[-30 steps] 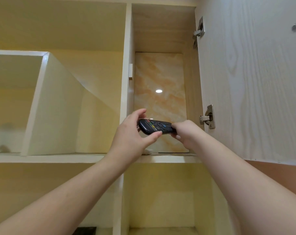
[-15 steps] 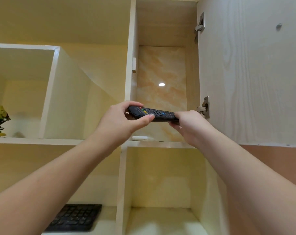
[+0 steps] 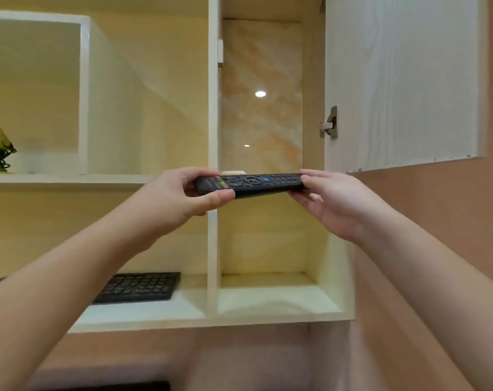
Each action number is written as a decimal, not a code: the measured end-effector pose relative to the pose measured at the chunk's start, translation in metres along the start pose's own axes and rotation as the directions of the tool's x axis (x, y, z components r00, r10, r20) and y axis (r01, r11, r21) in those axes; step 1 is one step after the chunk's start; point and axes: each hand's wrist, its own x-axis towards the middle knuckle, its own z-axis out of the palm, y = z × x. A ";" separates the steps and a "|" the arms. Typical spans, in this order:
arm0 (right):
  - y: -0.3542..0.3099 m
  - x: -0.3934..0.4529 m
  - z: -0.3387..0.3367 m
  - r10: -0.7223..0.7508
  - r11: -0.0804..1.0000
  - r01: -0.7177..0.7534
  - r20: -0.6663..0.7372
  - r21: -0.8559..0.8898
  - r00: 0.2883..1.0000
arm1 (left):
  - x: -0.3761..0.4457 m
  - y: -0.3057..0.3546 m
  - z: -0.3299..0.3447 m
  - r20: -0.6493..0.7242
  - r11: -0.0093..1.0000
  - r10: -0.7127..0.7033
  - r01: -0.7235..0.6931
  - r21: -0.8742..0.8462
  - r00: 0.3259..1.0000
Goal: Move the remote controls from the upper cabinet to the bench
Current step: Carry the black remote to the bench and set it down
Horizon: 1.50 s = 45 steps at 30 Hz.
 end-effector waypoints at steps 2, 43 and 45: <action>0.013 -0.019 -0.002 0.003 0.999 -0.003 -0.023 -0.036 1.000 | -0.015 -0.012 0.004 0.042 1.000 -0.001 0.003 -0.030 0.999; 0.032 -0.558 -0.131 -0.050 0.962 -0.204 -0.857 -0.179 0.512 | -0.318 0.086 0.241 0.767 0.865 0.347 0.131 -0.484 0.540; 0.017 -0.595 -0.136 -0.067 0.965 -0.195 -0.883 -0.175 0.464 | -0.340 0.115 0.253 0.778 0.851 0.385 0.137 -0.508 0.496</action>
